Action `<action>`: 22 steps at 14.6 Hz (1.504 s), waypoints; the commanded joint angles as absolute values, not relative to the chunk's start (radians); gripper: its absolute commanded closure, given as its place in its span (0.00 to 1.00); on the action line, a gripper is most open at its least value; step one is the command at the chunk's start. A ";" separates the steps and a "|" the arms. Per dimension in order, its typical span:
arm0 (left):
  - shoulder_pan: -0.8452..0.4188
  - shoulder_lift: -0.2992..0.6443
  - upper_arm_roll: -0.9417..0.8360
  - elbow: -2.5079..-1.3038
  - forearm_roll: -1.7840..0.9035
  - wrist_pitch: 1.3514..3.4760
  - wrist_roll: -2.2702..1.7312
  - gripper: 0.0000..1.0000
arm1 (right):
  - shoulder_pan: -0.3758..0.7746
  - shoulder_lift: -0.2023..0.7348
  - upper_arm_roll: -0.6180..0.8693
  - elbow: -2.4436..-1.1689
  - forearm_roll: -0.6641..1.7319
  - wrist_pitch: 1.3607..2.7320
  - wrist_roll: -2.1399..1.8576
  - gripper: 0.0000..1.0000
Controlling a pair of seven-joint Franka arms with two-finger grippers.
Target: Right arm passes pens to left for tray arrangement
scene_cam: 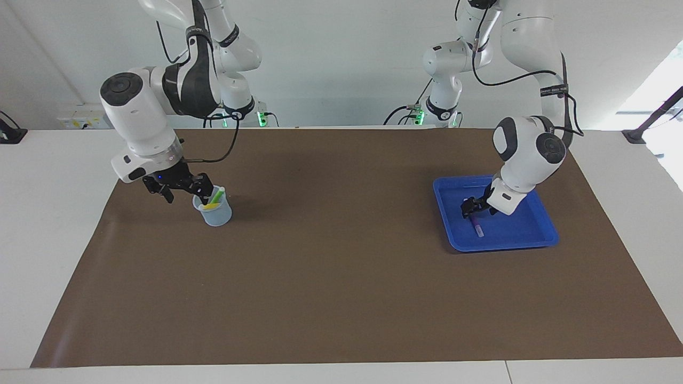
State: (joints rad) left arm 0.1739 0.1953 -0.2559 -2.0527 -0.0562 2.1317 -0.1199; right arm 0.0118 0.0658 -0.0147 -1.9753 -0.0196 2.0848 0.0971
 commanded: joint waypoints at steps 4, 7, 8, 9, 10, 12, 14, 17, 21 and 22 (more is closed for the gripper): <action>0.179 0.144 -0.252 -1.867 -0.104 1.873 -0.198 0.00 | 0.009 0.048 -0.011 -2.095 -0.031 2.189 0.120 0.16; 0.178 0.085 -0.253 -1.813 -0.135 1.778 -0.291 0.00 | 0.009 0.035 -0.011 -2.135 -0.031 2.209 0.118 0.20; 0.178 0.048 -0.252 -1.816 -0.173 1.770 -0.322 0.00 | 0.009 0.028 -0.011 -2.150 -0.031 2.221 0.118 0.20; 0.178 0.016 -0.252 -1.821 -0.198 1.766 -0.351 0.00 | 0.011 0.026 -0.011 -2.161 -0.031 2.232 0.118 0.22; 0.176 -0.007 -0.252 -1.821 -0.204 1.749 -0.388 0.00 | 0.011 0.025 -0.011 -2.161 -0.031 2.235 0.118 0.23; 0.161 -0.037 -0.256 -1.821 -0.209 1.736 -0.490 0.00 | 0.011 0.025 -0.009 -2.161 -0.031 2.235 0.118 0.39; 0.143 -0.066 -0.258 -1.828 -0.248 1.738 -0.616 0.00 | 0.011 0.025 -0.011 -2.161 -0.031 2.233 0.112 0.69; 0.135 -0.118 -0.256 -1.856 -0.320 1.750 -0.730 0.00 | 0.011 0.026 -0.011 -2.155 -0.031 2.229 0.110 1.00; 0.137 -0.233 -0.255 -1.966 -0.414 1.834 -0.846 0.00 | 0.011 0.020 -0.011 -2.125 -0.031 2.217 0.109 1.00; 0.137 -0.271 -0.255 -2.009 -0.443 1.868 -0.870 0.00 | 0.011 0.005 -0.011 -2.115 -0.031 2.217 0.110 1.00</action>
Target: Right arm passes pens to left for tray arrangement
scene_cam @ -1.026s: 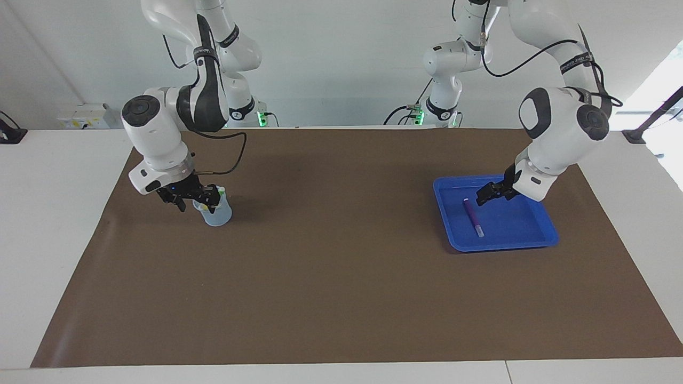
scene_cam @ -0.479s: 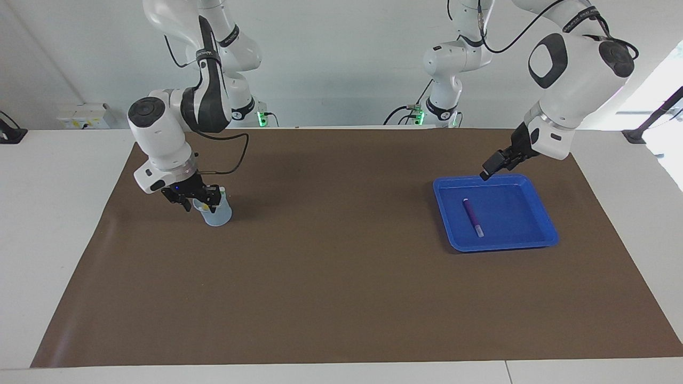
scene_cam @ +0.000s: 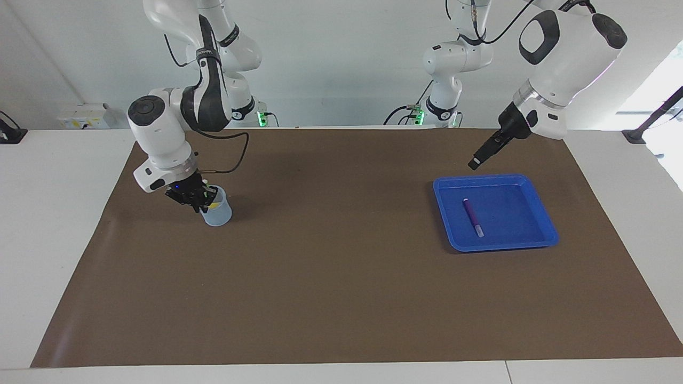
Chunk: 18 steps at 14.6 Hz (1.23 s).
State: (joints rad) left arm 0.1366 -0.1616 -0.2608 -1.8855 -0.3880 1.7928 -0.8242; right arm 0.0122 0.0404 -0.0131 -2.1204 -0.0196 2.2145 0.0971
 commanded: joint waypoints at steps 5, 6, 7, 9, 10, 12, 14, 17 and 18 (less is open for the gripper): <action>0.133 -0.454 -0.258 -2.213 -0.592 2.011 -0.978 0.00 | 0.011 -0.101 -0.012 -2.059 -0.031 2.111 0.112 1.00; 0.133 -0.454 -0.258 -2.217 -0.616 2.032 -1.029 0.00 | 0.011 -0.107 -0.012 -2.028 -0.026 2.074 0.117 1.00; 0.132 -0.453 -0.258 -2.217 -0.639 2.046 -1.078 0.00 | 0.011 -0.106 -0.011 -1.982 -0.017 2.025 0.120 1.00; 0.132 -0.448 -0.256 -2.214 -0.684 2.060 -1.146 0.00 | 0.011 -0.081 -0.008 -1.909 0.012 1.968 0.165 1.00; 0.132 -0.445 -0.255 -2.209 -0.701 2.062 -1.185 0.00 | 0.012 -0.077 -0.008 -1.901 0.059 1.968 0.205 1.00; 0.133 -0.440 -0.255 -2.201 -0.716 2.077 -1.245 0.00 | 0.014 -0.075 -0.003 -1.899 0.145 1.976 0.264 1.00; 0.132 -0.430 -0.256 -2.195 -0.723 2.101 -1.302 0.00 | 0.020 -0.075 0.012 -1.899 0.248 1.983 0.410 1.00; 0.129 -0.405 -0.262 -2.165 -0.721 2.109 -1.399 0.00 | 0.020 -0.045 0.101 -1.867 0.350 2.012 0.679 1.00; 0.130 -0.400 -0.276 -2.158 -0.719 2.111 -1.411 0.00 | 0.021 -0.031 0.142 -1.855 0.373 2.029 0.751 1.00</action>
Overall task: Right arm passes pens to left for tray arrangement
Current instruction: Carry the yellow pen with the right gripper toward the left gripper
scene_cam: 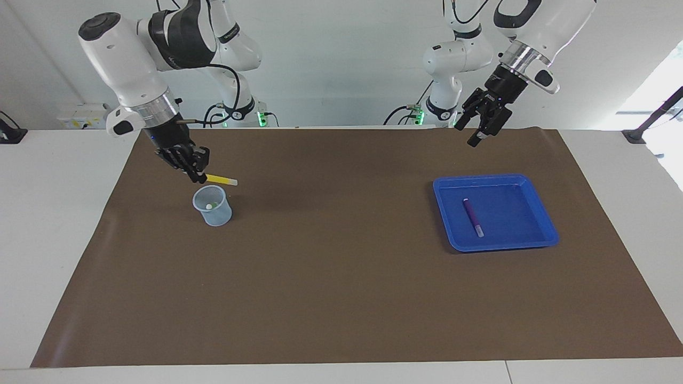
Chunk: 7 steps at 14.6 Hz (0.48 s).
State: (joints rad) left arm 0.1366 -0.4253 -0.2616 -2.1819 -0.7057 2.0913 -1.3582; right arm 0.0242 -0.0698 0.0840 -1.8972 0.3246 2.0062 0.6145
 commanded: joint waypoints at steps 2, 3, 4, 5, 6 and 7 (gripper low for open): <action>0.130 -0.397 -0.285 -2.154 -0.719 2.111 -1.443 0.00 | 0.021 0.004 0.204 -1.821 0.425 2.072 0.906 1.00; 0.130 -0.396 -0.293 -2.143 -0.716 2.115 -1.472 0.00 | 0.021 0.027 0.237 -1.787 0.457 2.091 0.999 1.00; 0.130 -0.390 -0.308 -2.138 -0.709 2.120 -1.495 0.00 | 0.021 0.049 0.267 -1.760 0.483 2.106 1.064 1.00; 0.130 -0.382 -0.325 -2.126 -0.706 2.123 -1.517 0.00 | 0.021 0.064 0.296 -1.737 0.501 2.120 1.122 1.00; 0.132 -0.380 -0.342 -2.115 -0.690 2.123 -1.552 0.00 | 0.021 0.081 0.325 -1.718 0.517 2.144 1.179 1.00; 0.132 -0.377 -0.366 -2.099 -0.634 2.122 -1.606 0.00 | 0.023 0.090 0.359 -1.709 0.523 2.169 1.237 1.00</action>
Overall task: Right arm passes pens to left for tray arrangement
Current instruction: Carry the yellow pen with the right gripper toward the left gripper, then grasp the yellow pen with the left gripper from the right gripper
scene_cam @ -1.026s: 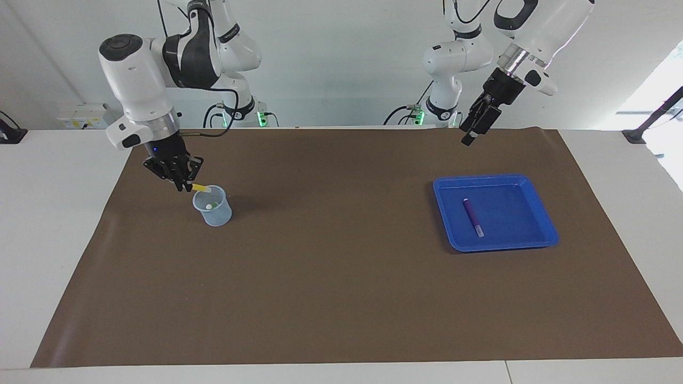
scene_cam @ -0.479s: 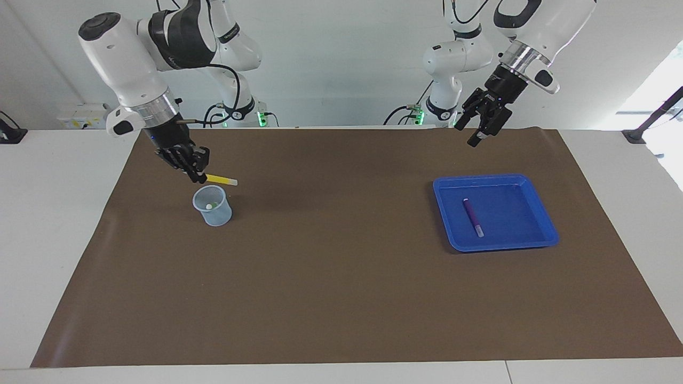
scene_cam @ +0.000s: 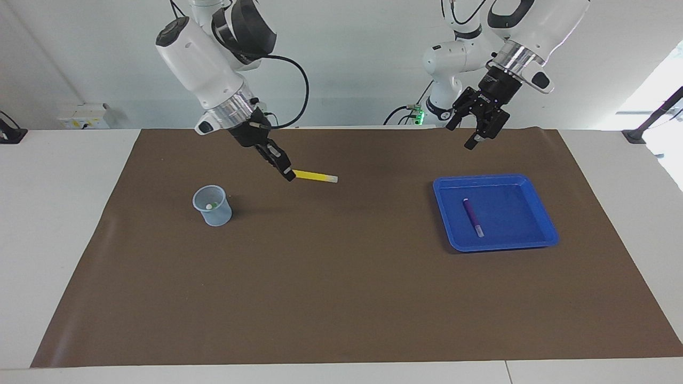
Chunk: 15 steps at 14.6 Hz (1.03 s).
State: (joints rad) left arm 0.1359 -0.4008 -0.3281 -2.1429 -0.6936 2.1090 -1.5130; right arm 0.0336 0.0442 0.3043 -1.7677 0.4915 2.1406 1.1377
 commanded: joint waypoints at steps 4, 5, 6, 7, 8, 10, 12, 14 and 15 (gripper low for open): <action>0.130 -0.335 -0.446 -2.016 -0.468 2.103 -1.817 0.00 | 0.023 0.124 0.488 -1.700 0.525 2.282 1.438 1.00; 0.132 -0.328 -0.465 -1.991 -0.436 2.092 -1.857 0.00 | 0.023 0.136 0.512 -1.688 0.525 2.296 1.471 1.00; 0.130 -0.318 -0.475 -1.974 -0.396 2.088 -1.900 0.00 | 0.023 0.146 0.528 -1.683 0.523 2.301 1.491 1.00; 0.130 -0.308 -0.489 -1.961 -0.365 2.086 -1.940 0.00 | 0.023 0.146 0.538 -1.683 0.523 2.309 1.500 1.00; 0.132 -0.298 -0.511 -1.948 -0.339 2.086 -1.968 0.00 | 0.023 0.146 0.548 -1.683 0.523 2.310 1.502 1.00; 0.130 -0.262 -0.535 -1.919 -0.298 2.060 -2.017 0.00 | 0.035 0.144 0.563 -1.683 0.522 2.309 1.514 1.00; 0.130 -0.242 -0.564 -1.916 -0.249 2.066 -2.069 0.00 | 0.037 0.144 0.587 -1.683 0.522 2.309 1.517 1.00; 0.130 -0.212 -0.590 -1.910 -0.210 2.077 -2.123 0.00 | 0.037 0.144 0.600 -1.683 0.514 2.310 1.517 1.00; 0.130 -0.206 -0.591 -1.908 -0.200 2.083 -2.131 0.00 | 0.037 0.144 0.606 -1.683 0.509 2.310 1.517 1.00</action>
State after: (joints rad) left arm 0.1347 -0.2445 -0.5813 -1.9453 -0.2473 2.0924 -2.0814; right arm 0.0426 0.1304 0.5862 -1.7002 0.5035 2.3012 1.5035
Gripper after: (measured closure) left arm 0.000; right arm 0.824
